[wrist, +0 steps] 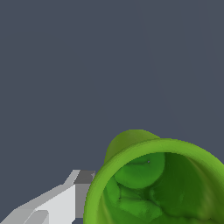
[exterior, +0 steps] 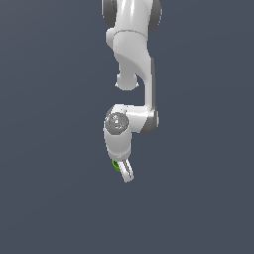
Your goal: Pick up the object and move it to a goal position.
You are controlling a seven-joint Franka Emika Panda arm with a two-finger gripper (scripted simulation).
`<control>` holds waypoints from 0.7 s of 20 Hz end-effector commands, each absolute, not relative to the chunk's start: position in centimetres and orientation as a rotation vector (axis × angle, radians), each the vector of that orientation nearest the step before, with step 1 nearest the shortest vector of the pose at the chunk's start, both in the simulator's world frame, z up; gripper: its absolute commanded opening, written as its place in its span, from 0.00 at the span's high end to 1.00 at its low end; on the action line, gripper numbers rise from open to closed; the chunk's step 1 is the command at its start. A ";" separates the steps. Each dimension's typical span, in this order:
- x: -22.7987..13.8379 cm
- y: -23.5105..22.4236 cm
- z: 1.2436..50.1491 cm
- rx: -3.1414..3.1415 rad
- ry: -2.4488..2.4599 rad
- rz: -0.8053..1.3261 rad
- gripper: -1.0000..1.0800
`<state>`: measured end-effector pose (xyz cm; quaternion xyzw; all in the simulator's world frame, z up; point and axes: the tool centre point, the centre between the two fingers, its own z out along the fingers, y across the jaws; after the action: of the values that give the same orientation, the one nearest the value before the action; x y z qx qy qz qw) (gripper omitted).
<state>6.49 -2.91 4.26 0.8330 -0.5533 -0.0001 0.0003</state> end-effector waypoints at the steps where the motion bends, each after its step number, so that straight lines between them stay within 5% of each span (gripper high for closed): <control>1: 6.5 -2.8 4.2 2.618 -1.737 0.000 1.00; 14: 6.3 -2.7 6.1 2.619 -1.736 0.000 1.00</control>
<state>6.27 -2.72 5.42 0.8335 -0.5525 -0.0013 0.0008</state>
